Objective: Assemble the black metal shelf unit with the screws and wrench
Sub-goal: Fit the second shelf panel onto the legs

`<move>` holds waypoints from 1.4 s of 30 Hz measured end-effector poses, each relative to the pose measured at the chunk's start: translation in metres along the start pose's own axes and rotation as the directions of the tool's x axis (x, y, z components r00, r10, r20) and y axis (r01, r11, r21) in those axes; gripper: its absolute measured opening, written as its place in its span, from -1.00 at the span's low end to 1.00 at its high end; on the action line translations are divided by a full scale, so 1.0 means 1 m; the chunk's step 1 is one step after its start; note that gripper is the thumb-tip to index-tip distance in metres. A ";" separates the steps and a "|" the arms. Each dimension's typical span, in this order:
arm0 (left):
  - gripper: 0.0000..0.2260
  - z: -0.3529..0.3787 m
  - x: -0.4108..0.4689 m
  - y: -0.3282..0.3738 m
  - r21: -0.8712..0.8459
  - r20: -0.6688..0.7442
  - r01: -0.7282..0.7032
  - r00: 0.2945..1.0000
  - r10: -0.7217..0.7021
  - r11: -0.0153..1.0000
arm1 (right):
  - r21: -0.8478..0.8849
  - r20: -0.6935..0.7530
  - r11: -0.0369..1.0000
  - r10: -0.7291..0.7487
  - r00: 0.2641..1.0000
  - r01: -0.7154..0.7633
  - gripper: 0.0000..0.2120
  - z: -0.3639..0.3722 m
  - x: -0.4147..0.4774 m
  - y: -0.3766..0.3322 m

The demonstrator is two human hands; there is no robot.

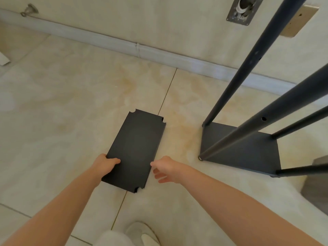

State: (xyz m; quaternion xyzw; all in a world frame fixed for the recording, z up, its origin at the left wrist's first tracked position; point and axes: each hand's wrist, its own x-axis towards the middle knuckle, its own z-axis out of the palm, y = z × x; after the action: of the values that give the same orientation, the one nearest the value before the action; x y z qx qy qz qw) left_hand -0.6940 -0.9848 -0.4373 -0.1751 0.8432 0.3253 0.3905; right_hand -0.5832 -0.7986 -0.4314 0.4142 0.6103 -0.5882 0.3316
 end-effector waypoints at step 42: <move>-0.82 -0.082 -0.270 0.132 -0.644 0.010 -0.296 0.919 0.395 0.705 | 0.499 0.137 0.823 -0.384 0.913 0.272 -0.67 -0.136 -0.305 -0.054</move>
State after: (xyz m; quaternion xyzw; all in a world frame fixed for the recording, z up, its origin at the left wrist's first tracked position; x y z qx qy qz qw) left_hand -0.6401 -0.9334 -0.1344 -0.1097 0.6712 0.6680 0.3020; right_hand -0.4872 -0.6965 -0.1228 0.2987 0.4689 -0.8108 0.1831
